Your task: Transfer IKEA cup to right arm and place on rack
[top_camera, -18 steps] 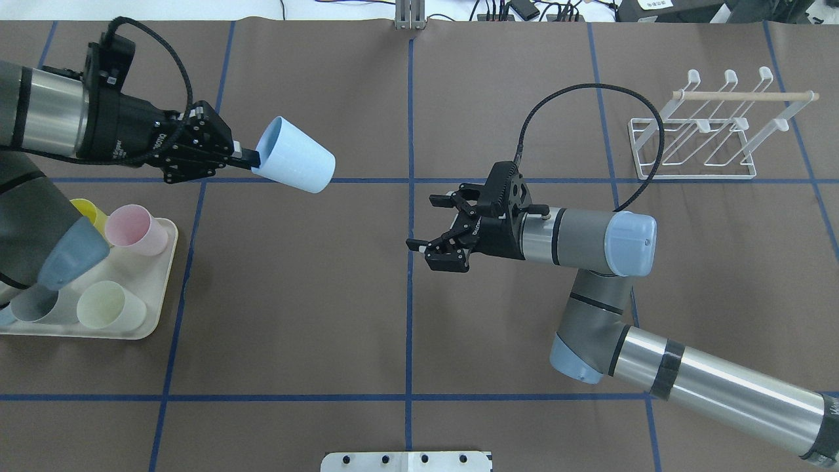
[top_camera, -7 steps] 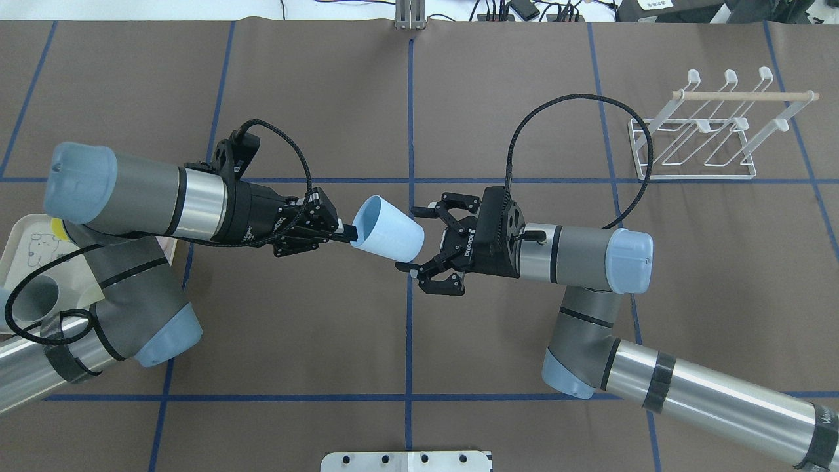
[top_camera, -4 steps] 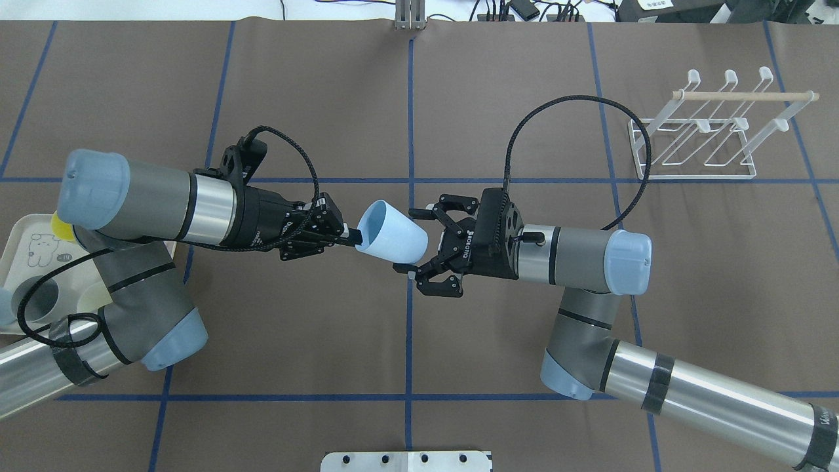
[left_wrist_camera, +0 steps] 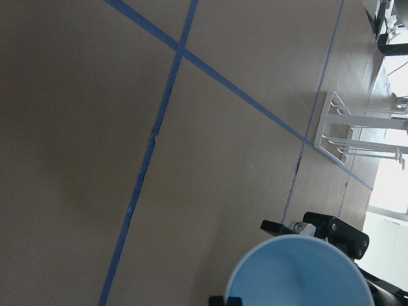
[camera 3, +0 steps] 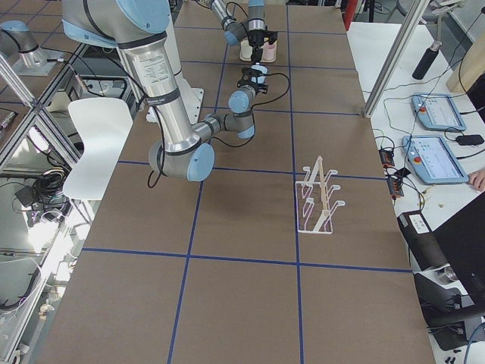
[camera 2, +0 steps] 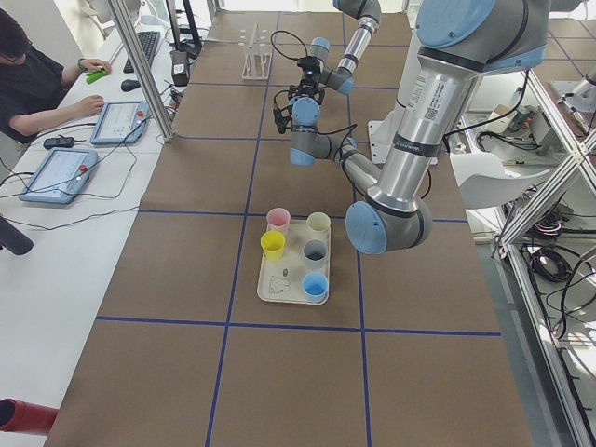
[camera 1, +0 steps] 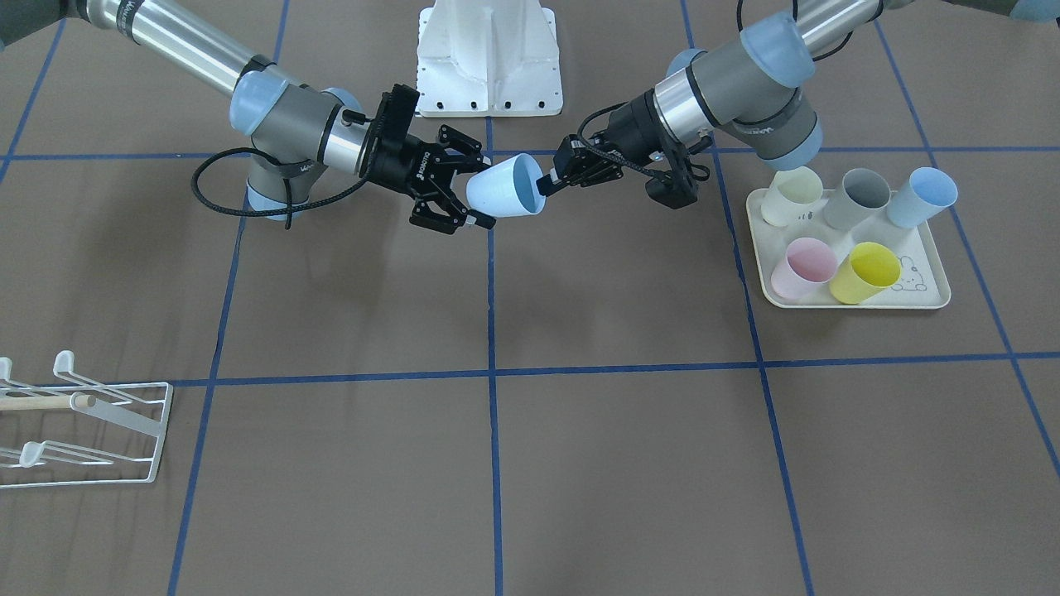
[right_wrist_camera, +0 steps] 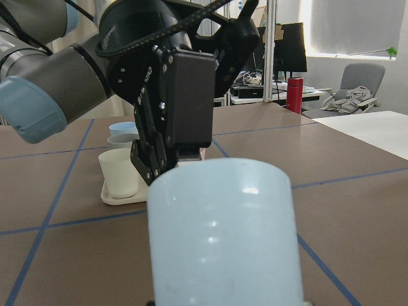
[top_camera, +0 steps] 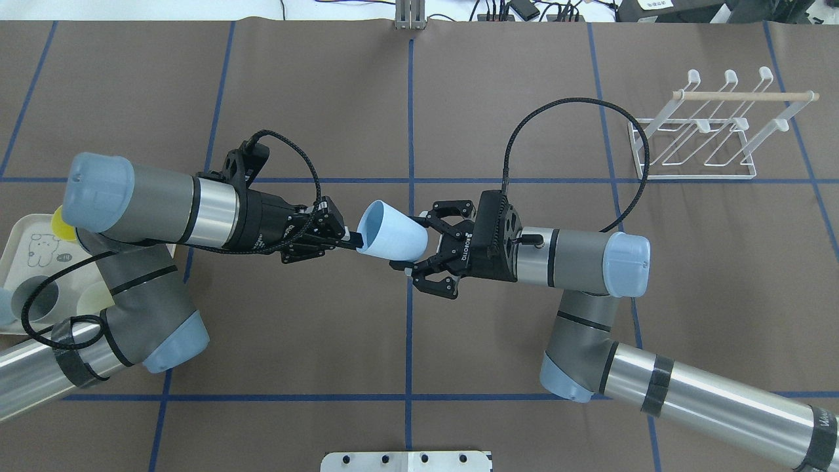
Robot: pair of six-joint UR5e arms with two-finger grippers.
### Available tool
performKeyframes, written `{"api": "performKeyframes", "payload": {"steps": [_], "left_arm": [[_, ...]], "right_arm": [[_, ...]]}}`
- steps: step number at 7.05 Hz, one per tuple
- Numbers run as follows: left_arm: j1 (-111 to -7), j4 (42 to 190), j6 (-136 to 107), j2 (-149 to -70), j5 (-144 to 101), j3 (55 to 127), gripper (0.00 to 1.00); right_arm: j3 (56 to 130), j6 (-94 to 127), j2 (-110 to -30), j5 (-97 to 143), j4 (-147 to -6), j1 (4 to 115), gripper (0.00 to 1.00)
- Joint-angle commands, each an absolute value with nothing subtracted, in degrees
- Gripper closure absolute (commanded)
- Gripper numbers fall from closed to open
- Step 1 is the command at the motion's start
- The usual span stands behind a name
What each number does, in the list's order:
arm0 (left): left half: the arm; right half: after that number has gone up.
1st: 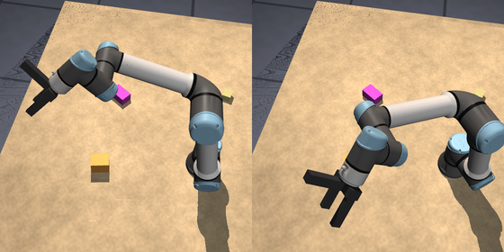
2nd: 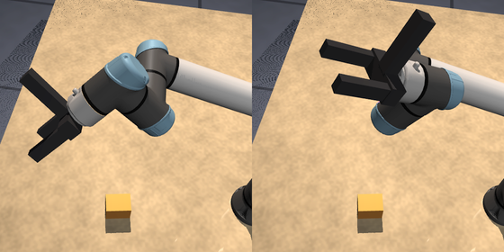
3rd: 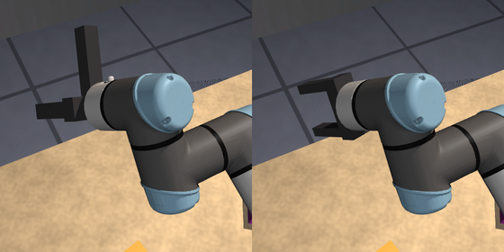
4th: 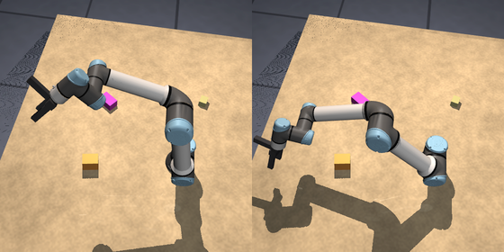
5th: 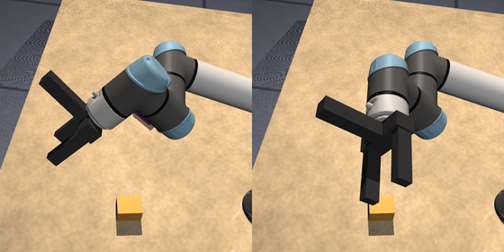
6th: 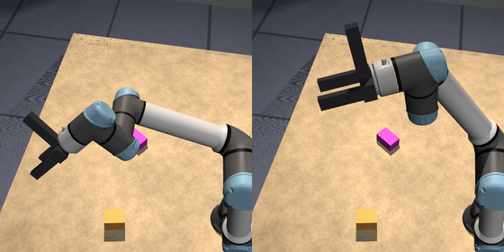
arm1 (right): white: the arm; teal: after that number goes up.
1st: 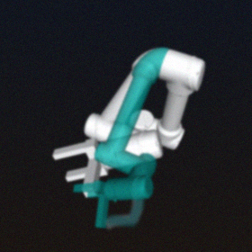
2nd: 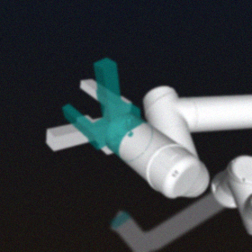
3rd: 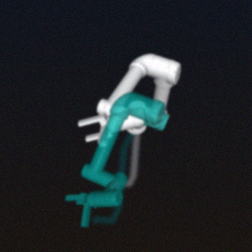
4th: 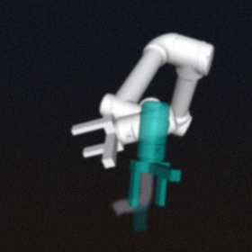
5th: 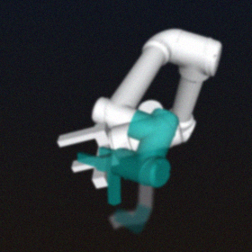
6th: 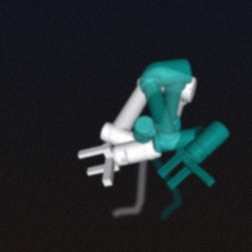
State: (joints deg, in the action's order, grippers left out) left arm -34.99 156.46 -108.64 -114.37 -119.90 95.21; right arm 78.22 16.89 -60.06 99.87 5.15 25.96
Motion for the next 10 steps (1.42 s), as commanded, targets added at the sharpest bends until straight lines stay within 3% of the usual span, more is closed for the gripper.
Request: {"api": "performKeyframes", "payload": {"steps": [1,2,4,6,7,9,10], "left_arm": [[-35.0,156.5,-108.4,-114.4,-120.0,95.3,1.0],[-35.0,156.6,-108.3,-114.4,-120.0,95.4,1.0],[-35.2,156.5,-108.3,-114.4,-120.0,96.0,0.01],[-36.8,156.1,-108.2,-114.3,-120.8,96.0,0.0],[-38.0,155.7,-108.1,-113.8,-120.8,96.0,0.0],[-42.8,148.2,-100.1,-113.0,-123.0,97.7,0.0],[-44.3,139.6,-92.1,-111.9,-123.0,101.1,0.0]], "right_arm": [[78.5,17.0,-60.1,99.8,4.9,26.0,0.45],[78.5,16.8,-60.0,99.8,4.9,25.9,0.45],[78.5,16.6,-60.0,99.8,4.7,26.0,0.45],[78.5,16.5,-60.1,99.8,4.4,26.4,0.45],[78.8,16.5,-60.3,99.9,3.4,27.4,0.52],[87.0,16.3,-61.5,100.9,-14.0,33.2,0.53],[93.4,13.4,-62.2,101.0,-26.9,34.8,0.6]]}}
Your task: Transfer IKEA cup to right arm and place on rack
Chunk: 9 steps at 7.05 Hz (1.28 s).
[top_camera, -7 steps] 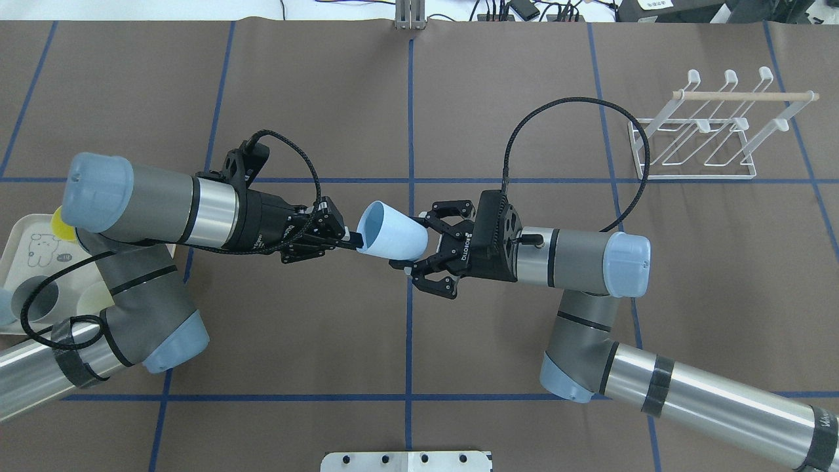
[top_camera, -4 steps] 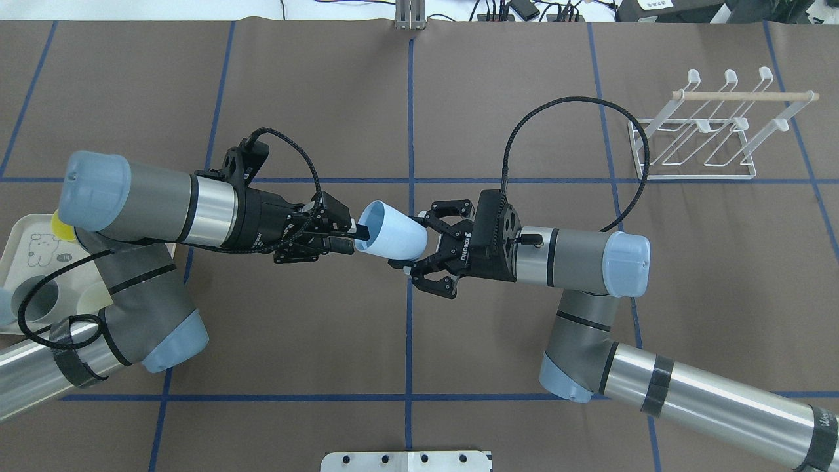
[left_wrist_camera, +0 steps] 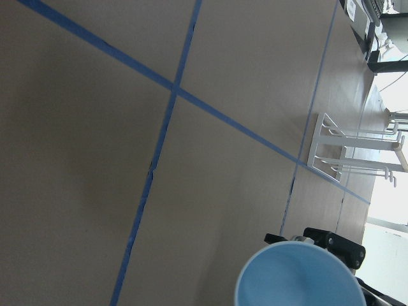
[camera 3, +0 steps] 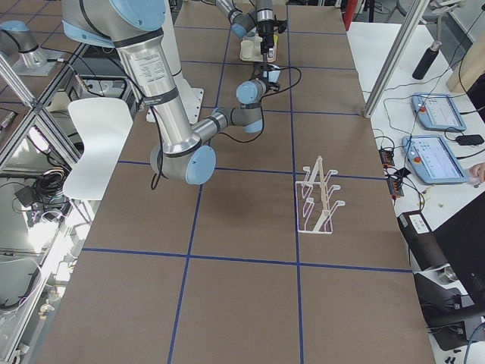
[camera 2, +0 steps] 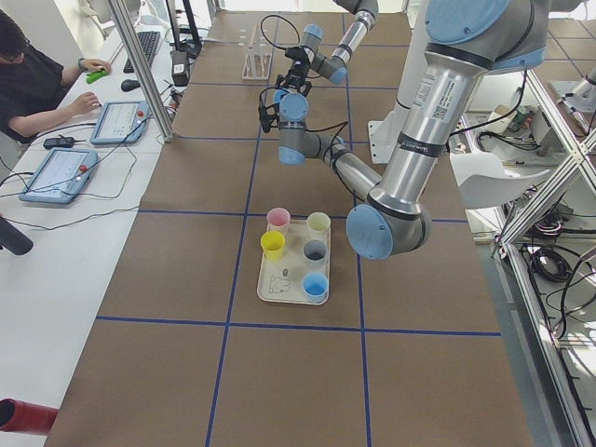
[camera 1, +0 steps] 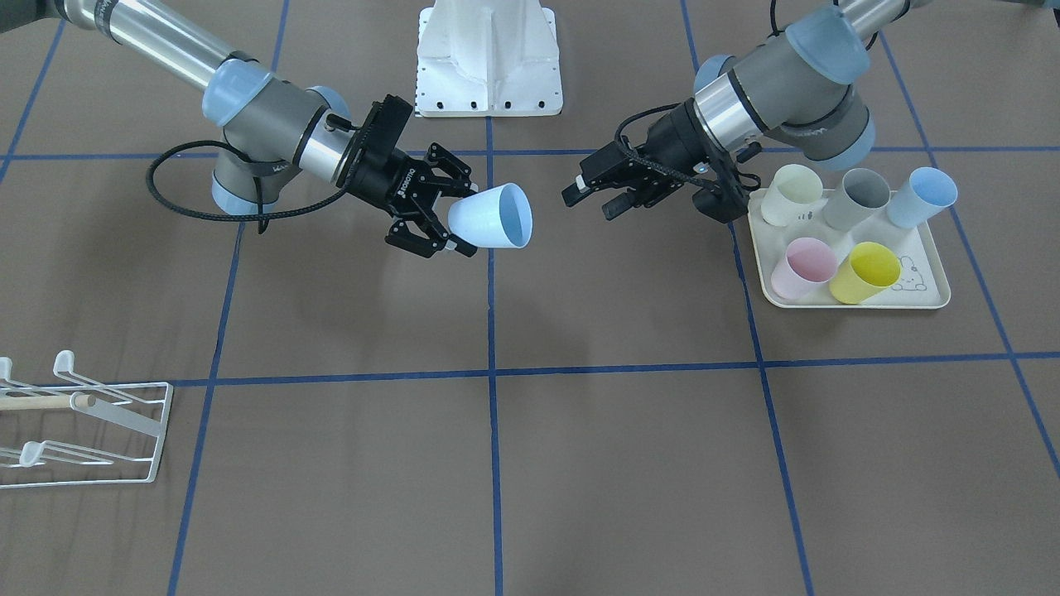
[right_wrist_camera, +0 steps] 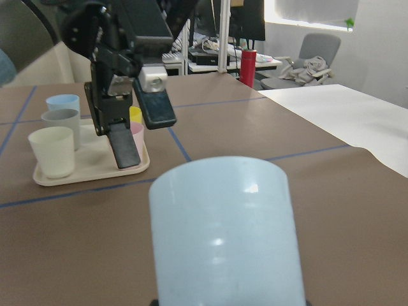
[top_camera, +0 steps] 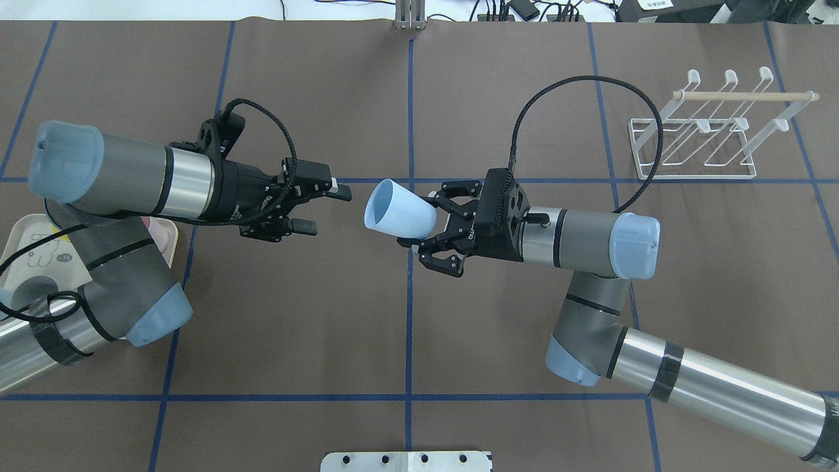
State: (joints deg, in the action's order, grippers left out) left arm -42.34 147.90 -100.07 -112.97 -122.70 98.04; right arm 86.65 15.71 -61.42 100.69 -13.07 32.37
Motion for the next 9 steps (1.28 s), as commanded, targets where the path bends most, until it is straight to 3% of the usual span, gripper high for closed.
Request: {"api": "performKeyframes", "payload": {"steps": [1,3,4,6,9], "left_arm": [[-46.1,127.3,-83.6,-110.8,-122.9,106.5,0.0],[-49.5,109.0,-68.5,-106.6,-122.6,117.4,0.0],[-51.5,108.6,-62.7,-101.3,-122.6,119.9,0.0],[-55.7,108.7,-53.7,-94.9,-123.0,122.1,0.0],[-55.6,108.7,-54.2,-95.0,-123.0,121.9,0.0]], "right_arm": [[100.0,6.7,-62.5,100.9,-41.6,36.5,0.61],[108.3,-12.2,-61.8,100.1,-67.0,42.2,0.65],[109.3,-22.7,-61.7,100.2,-73.6,47.1,0.66],[109.3,-51.8,-60.9,100.2,-85.5,57.7,0.71],[104.2,-85.5,-59.8,88.5,-90.4,65.7,0.75]]}}
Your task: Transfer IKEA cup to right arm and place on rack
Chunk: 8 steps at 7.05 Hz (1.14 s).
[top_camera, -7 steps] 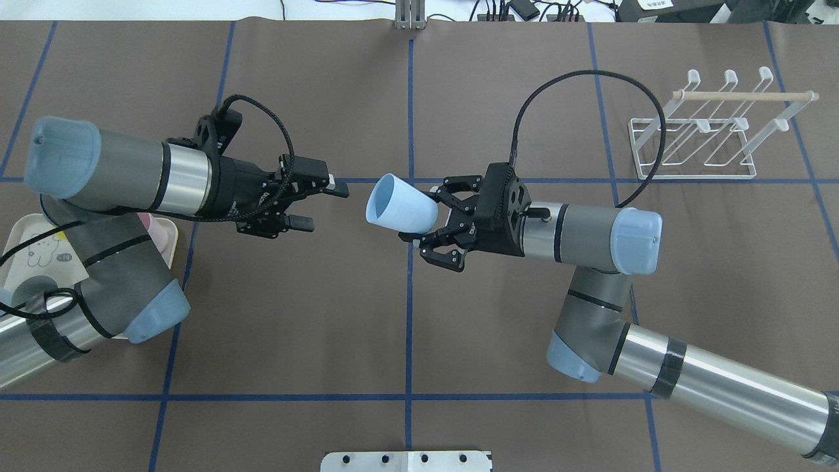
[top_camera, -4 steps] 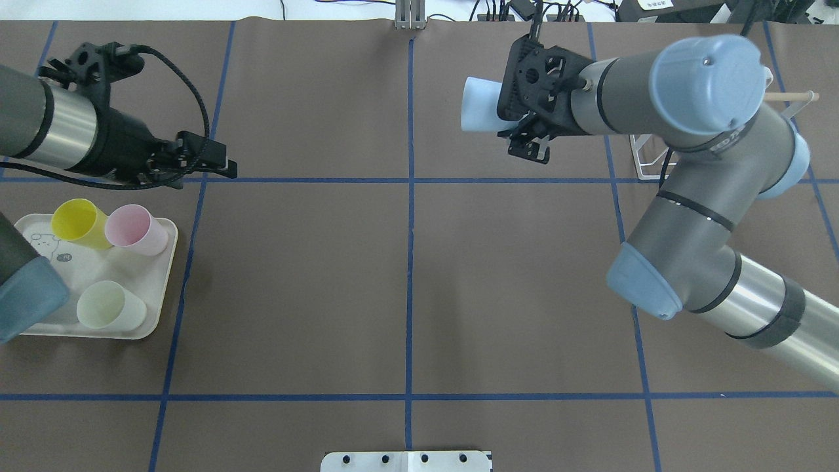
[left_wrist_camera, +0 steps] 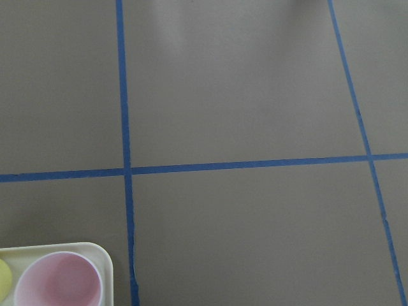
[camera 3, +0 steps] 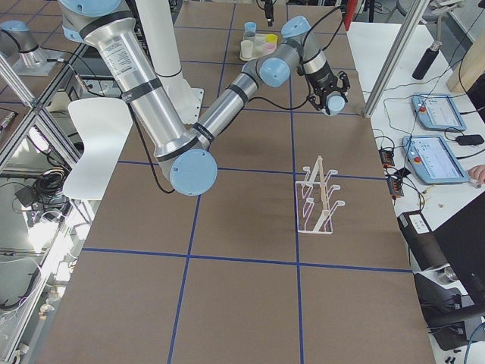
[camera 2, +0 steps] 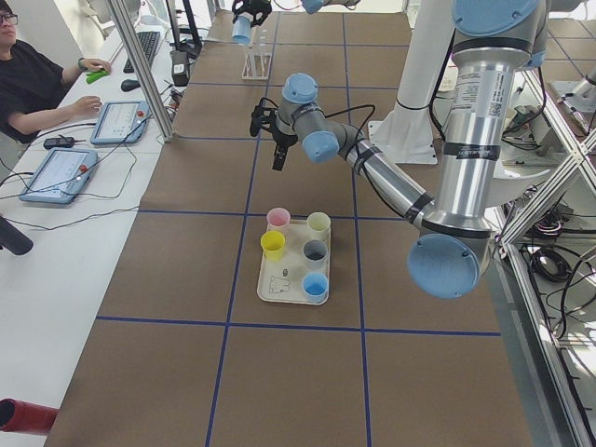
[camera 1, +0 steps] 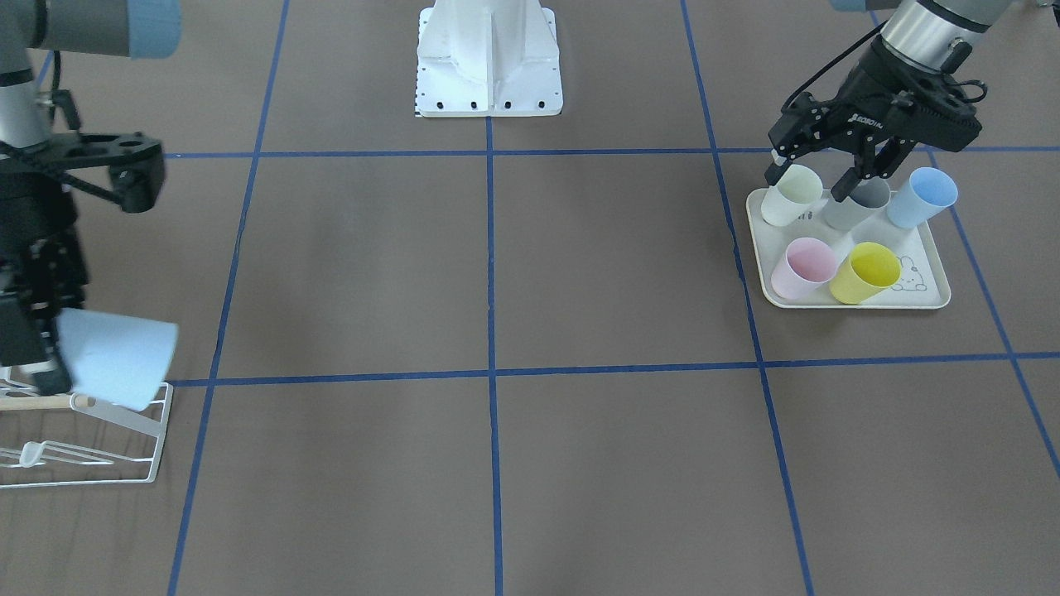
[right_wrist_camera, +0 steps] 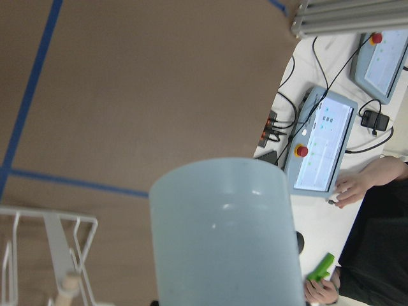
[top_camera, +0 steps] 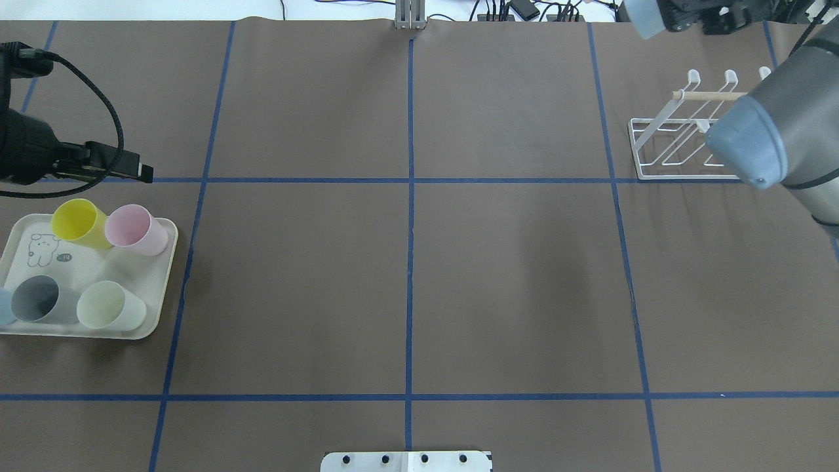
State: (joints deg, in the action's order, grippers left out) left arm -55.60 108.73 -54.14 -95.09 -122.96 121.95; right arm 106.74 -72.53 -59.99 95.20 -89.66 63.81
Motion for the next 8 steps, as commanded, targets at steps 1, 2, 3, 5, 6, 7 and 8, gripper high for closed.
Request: {"api": "performKeyframes", "payload": {"steps": [1,2,3,5,6,7,8], "left_arm": [[-55.6,108.8,-54.4,-95.0,-123.0,122.0,0.0],[-55.5,108.9,-54.8,-95.0,-123.0,121.8,0.0],[-55.4,109.1,-54.8,-95.2,-123.0,121.6,0.0],[-55.3,109.2,-55.3,-95.3,-123.0,121.5,0.0],[-55.3,109.2,-55.4,-95.4,-123.0,121.5,0.0],[-55.3,109.2,-55.6,-95.4,-123.0,121.5,0.0],[-55.3,109.2,-55.6,-95.4,-123.0,121.5,0.0]], "right_arm": [[101.2,-91.7,-60.1,84.3,-89.0,65.8,0.75],[98.1,-93.2,-61.2,83.9,-86.3,65.8,0.75],[95.0,-93.3,-63.1,83.9,-82.4,65.8,0.74],[90.0,-92.5,-66.0,83.9,-73.1,65.7,0.73],[87.9,-92.3,-66.7,83.9,-70.4,65.6,0.73],[86.7,-91.3,-66.9,83.9,-68.1,64.6,0.72],[86.7,-89.3,-67.0,83.9,-68.0,63.3,0.71]]}}
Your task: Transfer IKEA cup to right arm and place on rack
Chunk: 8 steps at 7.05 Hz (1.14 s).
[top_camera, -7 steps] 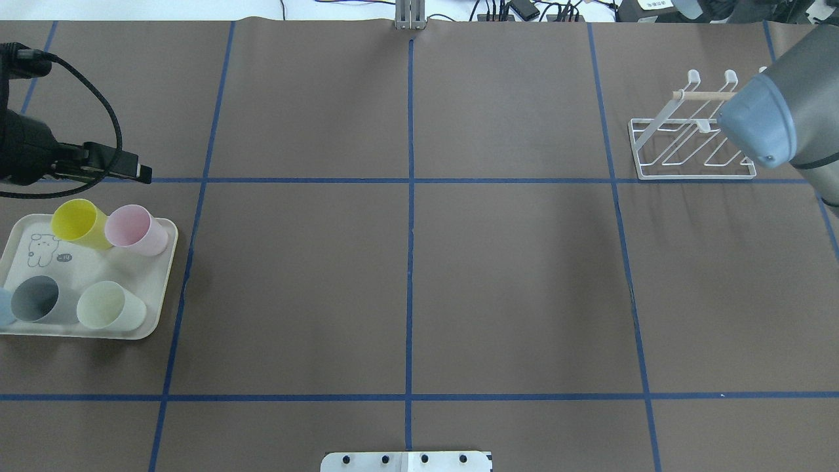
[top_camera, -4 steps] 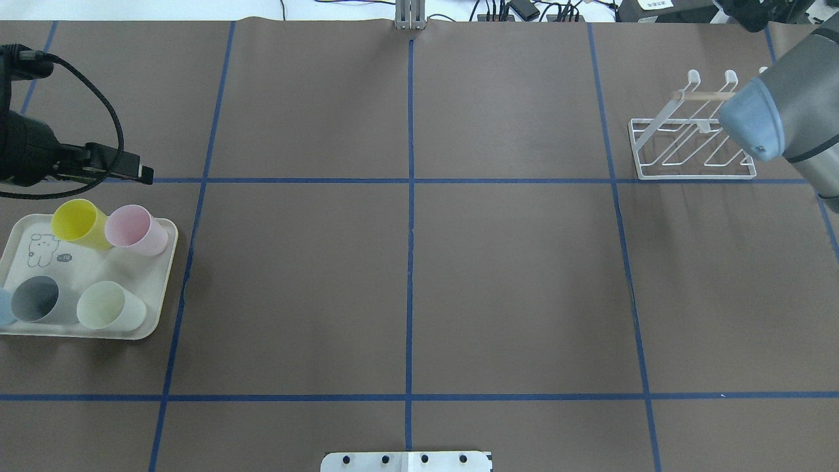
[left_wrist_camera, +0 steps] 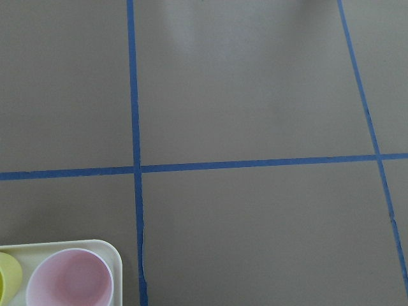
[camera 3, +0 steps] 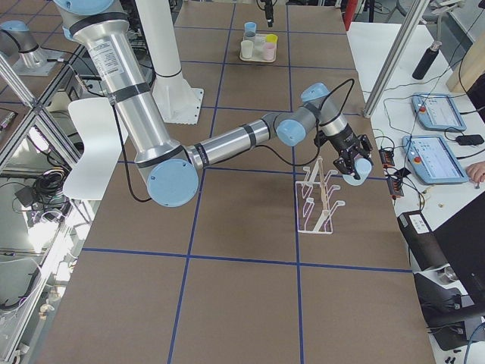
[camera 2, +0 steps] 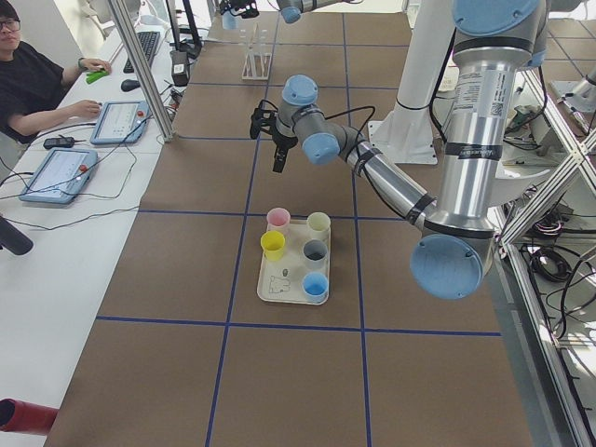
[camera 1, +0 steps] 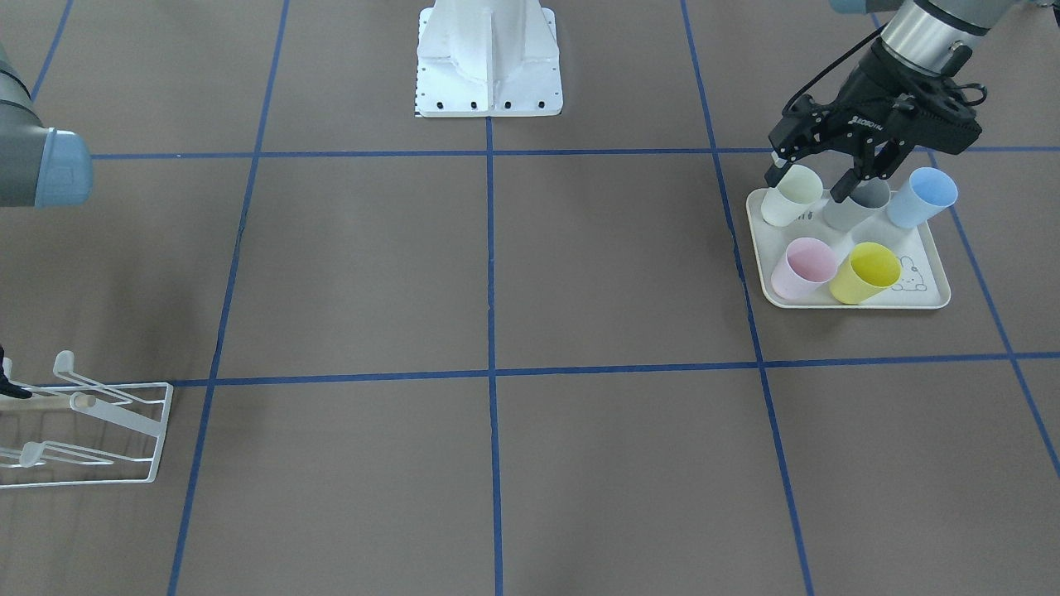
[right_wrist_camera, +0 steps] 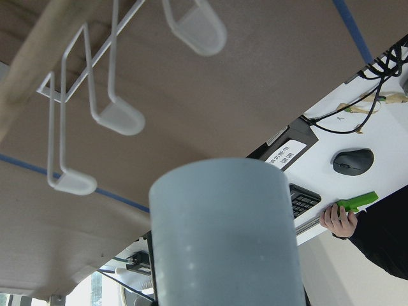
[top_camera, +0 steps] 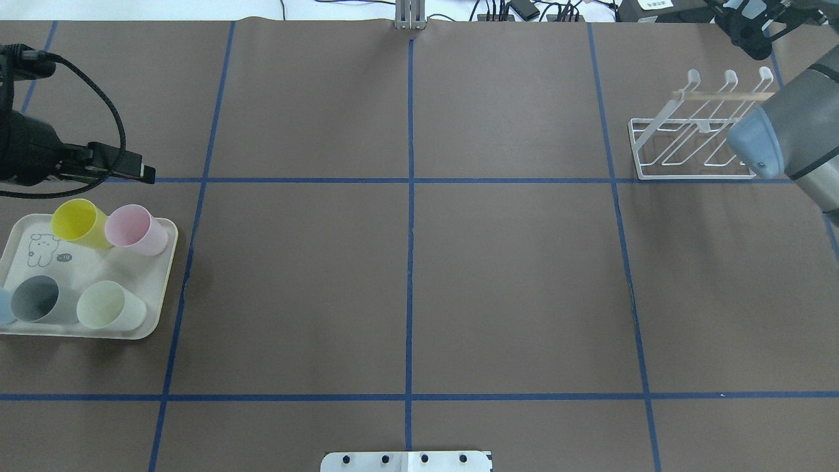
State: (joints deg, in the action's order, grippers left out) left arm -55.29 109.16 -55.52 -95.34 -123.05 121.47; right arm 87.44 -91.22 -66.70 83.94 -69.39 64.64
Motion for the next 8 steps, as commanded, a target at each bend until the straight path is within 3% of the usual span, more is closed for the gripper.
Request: {"api": "performKeyframes", "payload": {"steps": [1,8], "left_arm": [[-55.3,109.2,-55.6,-95.4,-123.0,121.4,0.0],[-55.0,109.2,-57.6,-95.6,-122.8,121.4,0.0]], "right_arm": [[86.7,-88.3,-68.6,83.9,-67.7,62.4,0.71],[89.6,-92.8,-70.2,84.2,-68.3,62.5,0.7]]}}
